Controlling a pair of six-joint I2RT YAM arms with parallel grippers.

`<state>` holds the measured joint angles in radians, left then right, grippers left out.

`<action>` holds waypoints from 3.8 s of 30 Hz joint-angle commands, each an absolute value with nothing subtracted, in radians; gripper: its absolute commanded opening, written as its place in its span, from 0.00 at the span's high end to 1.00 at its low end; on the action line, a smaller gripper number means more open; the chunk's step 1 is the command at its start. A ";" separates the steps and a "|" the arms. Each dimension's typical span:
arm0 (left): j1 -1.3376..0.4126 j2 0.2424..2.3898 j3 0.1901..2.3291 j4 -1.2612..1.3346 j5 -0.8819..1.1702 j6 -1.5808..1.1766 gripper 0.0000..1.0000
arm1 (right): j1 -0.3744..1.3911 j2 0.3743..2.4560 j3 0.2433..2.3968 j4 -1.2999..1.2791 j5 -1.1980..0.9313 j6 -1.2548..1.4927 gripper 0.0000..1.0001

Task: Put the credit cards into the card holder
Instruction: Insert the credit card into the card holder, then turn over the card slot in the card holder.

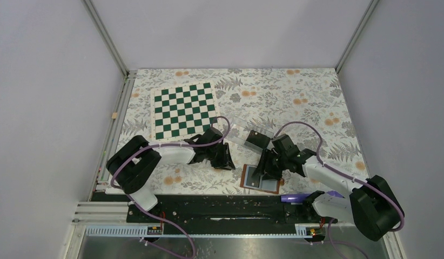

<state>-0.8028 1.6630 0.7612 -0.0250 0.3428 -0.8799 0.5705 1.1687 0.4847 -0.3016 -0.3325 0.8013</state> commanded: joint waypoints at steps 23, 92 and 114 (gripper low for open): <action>-0.907 1.821 0.868 0.125 0.490 -0.852 0.70 | 0.577 1.228 0.488 -0.345 -0.300 0.775 0.53; -0.952 1.809 0.999 0.114 0.578 -0.831 0.82 | 0.578 1.325 0.530 -0.337 -0.333 0.737 1.00; -0.937 1.631 1.073 -0.659 -0.121 -0.754 1.00 | 0.578 1.125 0.621 -0.471 -0.254 0.700 0.62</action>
<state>-0.9421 1.6447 1.0199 -0.4561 0.1009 -0.7654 0.5705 1.1255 0.5880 -0.4355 -0.2855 0.7185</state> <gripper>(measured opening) 0.014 0.377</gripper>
